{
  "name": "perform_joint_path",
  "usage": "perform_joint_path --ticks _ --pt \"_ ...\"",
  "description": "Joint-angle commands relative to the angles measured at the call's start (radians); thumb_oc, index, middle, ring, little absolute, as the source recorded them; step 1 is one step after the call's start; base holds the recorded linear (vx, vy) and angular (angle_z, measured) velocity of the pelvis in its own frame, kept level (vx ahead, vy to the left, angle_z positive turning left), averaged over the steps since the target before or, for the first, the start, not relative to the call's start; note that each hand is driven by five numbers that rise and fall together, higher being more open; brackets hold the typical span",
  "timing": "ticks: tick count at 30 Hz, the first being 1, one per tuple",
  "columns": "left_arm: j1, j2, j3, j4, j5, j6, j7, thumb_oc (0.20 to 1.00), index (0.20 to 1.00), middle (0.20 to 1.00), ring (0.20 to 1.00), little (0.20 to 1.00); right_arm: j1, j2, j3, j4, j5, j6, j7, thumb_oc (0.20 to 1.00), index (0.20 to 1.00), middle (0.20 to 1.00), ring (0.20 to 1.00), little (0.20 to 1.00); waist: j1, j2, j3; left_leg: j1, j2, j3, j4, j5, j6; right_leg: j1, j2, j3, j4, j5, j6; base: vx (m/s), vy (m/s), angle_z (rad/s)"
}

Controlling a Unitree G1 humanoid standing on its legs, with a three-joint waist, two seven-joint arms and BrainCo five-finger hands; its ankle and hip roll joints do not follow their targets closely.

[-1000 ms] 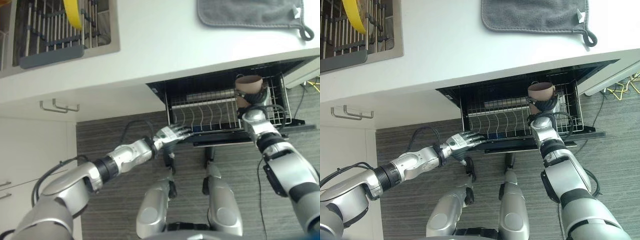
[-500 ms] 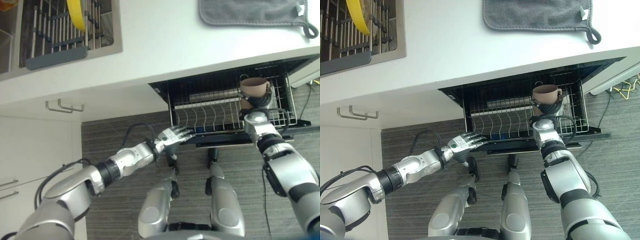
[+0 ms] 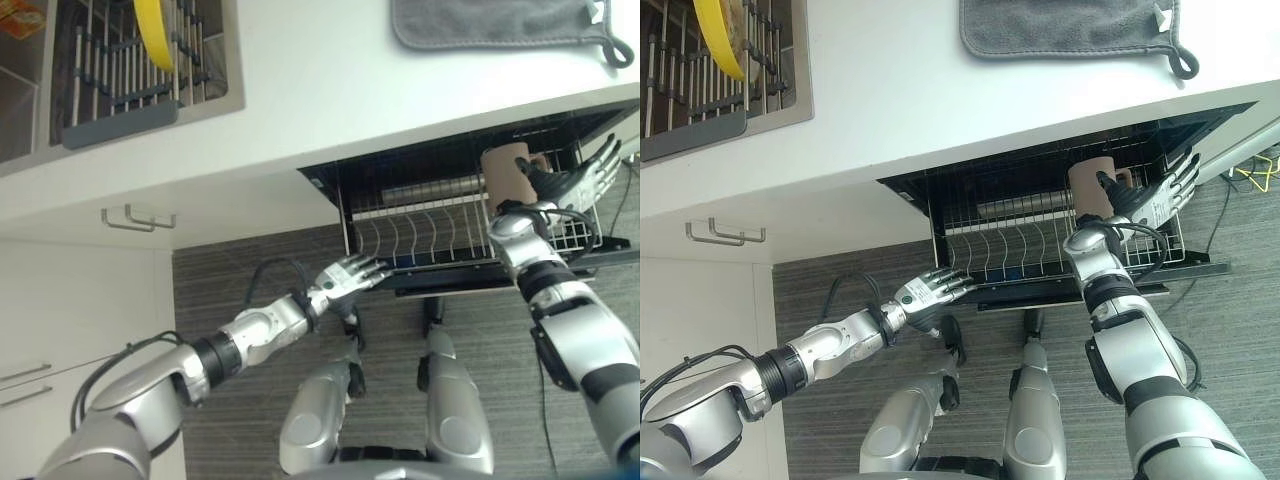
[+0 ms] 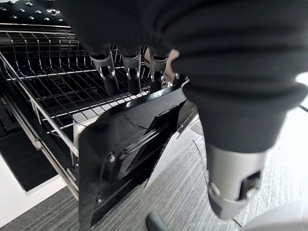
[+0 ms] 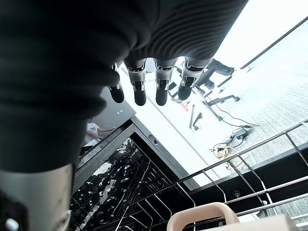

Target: Place the dishes in the dishwasher.

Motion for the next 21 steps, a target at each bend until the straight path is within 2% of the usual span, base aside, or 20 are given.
perform_joint_path --ticks 1,3,4,5,6,8,12,15,17,18,20,21 --pt "0.054 0.004 -0.097 -0.03 0.059 -0.062 0.011 1.0 1.0 1.0 1.0 1.0 -0.083 -0.016 -0.001 0.04 0.084 -0.143 -0.04 1.0 1.0 1.0 1.0 1.0 0.01 0.017 -0.011 0.028 0.022 -0.011 -0.002 -0.055 -0.04 0.07 -0.095 0.02 0.011 -0.058 0.109 0.0 0.0 0.0" --pt "0.066 0.015 -0.08 -0.05 0.024 -0.031 0.035 1.0 1.0 1.0 1.0 1.0 -0.041 0.007 -0.016 -0.016 0.116 -0.189 -0.022 1.0 1.0 1.0 1.0 1.0 0.005 0.006 -0.011 0.035 0.026 -0.007 -0.002 -0.055 -0.04 0.074 -0.091 0.019 0.013 -0.059 0.107 0.01 0.008 0.04" --pt "0.107 0.023 0.003 -0.078 -0.157 0.063 0.176 1.0 1.0 1.0 1.0 1.0 0.082 0.046 -0.021 -0.174 0.149 -0.237 0.042 1.0 1.0 1.0 1.0 1.0 0.0 -0.009 -0.024 0.051 0.031 -0.001 -0.002 -0.061 -0.035 0.084 -0.083 0.019 0.012 -0.064 0.097 0.05 0.028 0.0" --pt "0.151 0.045 0.076 -0.108 -0.213 0.061 0.243 1.0 1.0 1.0 1.0 1.0 0.172 0.065 -0.007 -0.332 0.15 -0.238 0.083 1.0 1.0 1.0 1.0 1.0 -0.002 -0.02 -0.037 0.062 0.033 -0.002 -0.002 -0.064 -0.033 0.091 -0.08 0.018 0.014 -0.066 0.091 0.1 0.03 -0.06" --pt "0.205 0.084 0.172 -0.152 -0.277 0.021 0.339 1.0 1.0 1.0 1.0 1.0 0.295 0.076 0.022 -0.527 0.171 -0.211 0.118 1.0 1.0 1.0 1.0 1.0 -0.005 -0.038 -0.06 0.076 0.036 -0.002 -0.002 -0.068 -0.03 0.103 -0.075 0.013 0.016 -0.068 0.085 0.08 0.019 -0.07" --pt "0.254 0.118 0.265 -0.207 -0.325 -0.016 0.392 1.0 1.0 1.0 1.0 1.0 0.421 0.082 0.038 -0.671 0.172 -0.203 0.151 1.0 1.0 1.0 1.0 1.0 -0.01 -0.052 -0.084 0.095 0.041 0.0 -0.002 -0.071 -0.029 0.119 -0.068 0.01 0.018 -0.076 0.078 0.09 0.012 -0.02" --pt "0.354 0.121 0.401 -0.276 -0.343 -0.071 0.396 1.0 1.0 1.0 1.0 1.0 0.624 0.073 0.044 -0.824 0.149 -0.206 0.2 1.0 1.0 1.0 1.0 1.0 -0.015 -0.076 -0.136 0.131 0.05 0.008 -0.002 -0.075 -0.029 0.155 -0.059 0.001 0.021 -0.089 0.075 0.12 0.005 0.0" --pt "0.448 0.08 0.487 -0.313 -0.334 -0.129 0.396 1.0 1.0 1.0 1.0 1.0 0.777 0.074 0.058 -0.893 0.154 -0.215 0.264 1.0 1.0 1.0 1.0 1.0 -0.018 -0.105 -0.206 0.184 0.061 0.019 -0.002 -0.079 -0.029 0.214 -0.048 -0.017 0.021 -0.11 0.069 0.21 0.009 -0.01" --pt "0.49 0.057 0.532 -0.328 -0.362 -0.181 0.388 1.0 1.0 1.0 1.0 1.0 0.84 0.076 0.053 -0.923 0.166 -0.219 0.322 1.0 1.0 1.0 1.0 1.0 -0.019 -0.119 -0.247 0.216 0.064 0.027 -0.002 -0.084 -0.027 0.249 -0.044 -0.032 0.022 -0.119 0.067 0.25 0.075 0.02" --pt "0.57 0.014 0.633 -0.354 -0.468 -0.312 0.368 1.0 1.0 1.0 1.0 1.0 0.932 0.05 0.029 -1.052 0.225 -0.269 0.485 1.0 1.0 1.0 1.0 1.0 -0.018 -0.141 -0.301 0.276 0.063 0.034 -0.002 -0.095 -0.022 0.311 -0.038 -0.054 0.035 -0.136 0.061 0.29 0.139 0.07" --pt "0.613 -0.004 0.698 -0.384 -0.518 -0.381 0.37 1.0 1.0 1.0 1.0 1.0 0.967 0.03 -0.002 -1.134 0.239 -0.31 0.593 1.0 1.0 1.0 1.0 1.0 -0.016 -0.15 -0.317 0.304 0.056 0.033 -0.002 -0.108 -0.016 0.336 -0.035 -0.058 0.046 -0.15 0.061 0.16 0.14 0.27" --pt "0.657 -0.022 0.775 -0.419 -0.676 -0.461 0.283 1.0 1.0 1.0 1.0 1.0 1.009 0.005 -0.043 -1.239 0.314 -0.375 0.797 1.0 1.0 1.0 1.0 1.0 -0.011 -0.163 -0.336 0.333 0.042 0.024 0.001 -0.122 -0.004 0.361 -0.031 -0.058 0.06 -0.16 0.059 0.09 0.124 0.19"
